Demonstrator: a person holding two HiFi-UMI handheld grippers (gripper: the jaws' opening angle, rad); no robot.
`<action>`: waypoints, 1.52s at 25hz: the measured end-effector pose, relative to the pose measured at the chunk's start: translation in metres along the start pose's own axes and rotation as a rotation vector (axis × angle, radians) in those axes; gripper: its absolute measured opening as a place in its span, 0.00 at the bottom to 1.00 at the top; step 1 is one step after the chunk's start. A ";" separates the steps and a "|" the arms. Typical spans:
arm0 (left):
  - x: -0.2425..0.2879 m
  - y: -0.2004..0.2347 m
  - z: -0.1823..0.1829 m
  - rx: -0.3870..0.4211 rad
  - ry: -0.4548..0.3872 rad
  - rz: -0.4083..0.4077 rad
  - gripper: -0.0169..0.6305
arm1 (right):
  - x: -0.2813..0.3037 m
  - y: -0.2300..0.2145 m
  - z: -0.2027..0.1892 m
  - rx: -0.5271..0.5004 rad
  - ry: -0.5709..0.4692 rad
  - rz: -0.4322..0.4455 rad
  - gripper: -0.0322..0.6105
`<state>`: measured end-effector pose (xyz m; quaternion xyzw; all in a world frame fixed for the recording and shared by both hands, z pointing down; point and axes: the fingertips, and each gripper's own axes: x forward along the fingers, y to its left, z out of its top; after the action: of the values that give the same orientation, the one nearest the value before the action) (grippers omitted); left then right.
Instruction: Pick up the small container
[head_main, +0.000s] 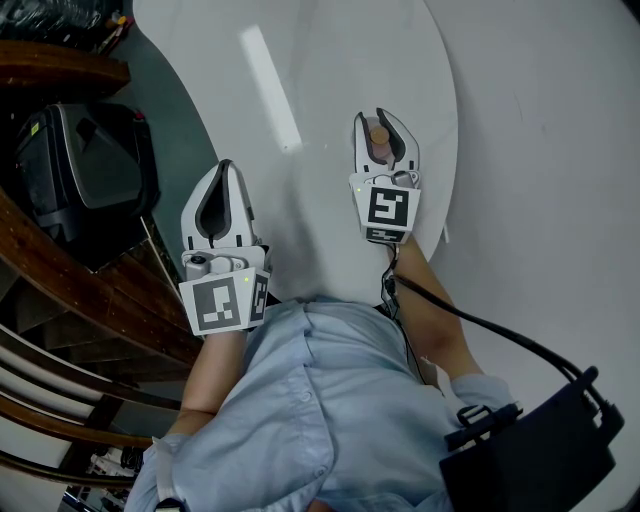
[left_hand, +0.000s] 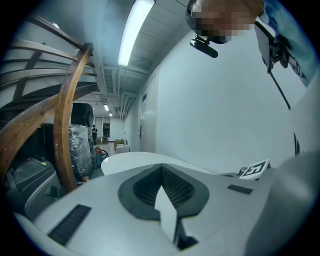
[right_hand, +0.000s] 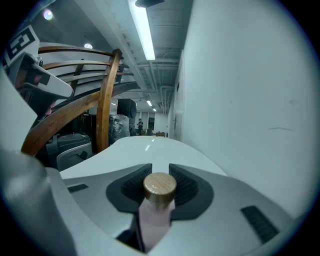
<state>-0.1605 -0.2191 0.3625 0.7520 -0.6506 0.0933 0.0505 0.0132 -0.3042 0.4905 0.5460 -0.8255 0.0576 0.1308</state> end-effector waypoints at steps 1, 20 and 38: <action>0.000 0.000 0.000 0.000 0.001 0.000 0.02 | 0.000 0.000 0.000 0.000 -0.001 -0.001 0.21; -0.001 -0.004 0.004 -0.001 -0.009 -0.005 0.03 | 0.000 -0.001 0.000 -0.001 -0.003 0.006 0.20; -0.001 -0.001 0.008 0.000 -0.025 0.010 0.02 | 0.004 -0.005 -0.001 0.005 -0.011 0.025 0.20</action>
<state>-0.1590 -0.2193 0.3542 0.7497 -0.6550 0.0842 0.0419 0.0163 -0.3093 0.4920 0.5363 -0.8328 0.0581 0.1242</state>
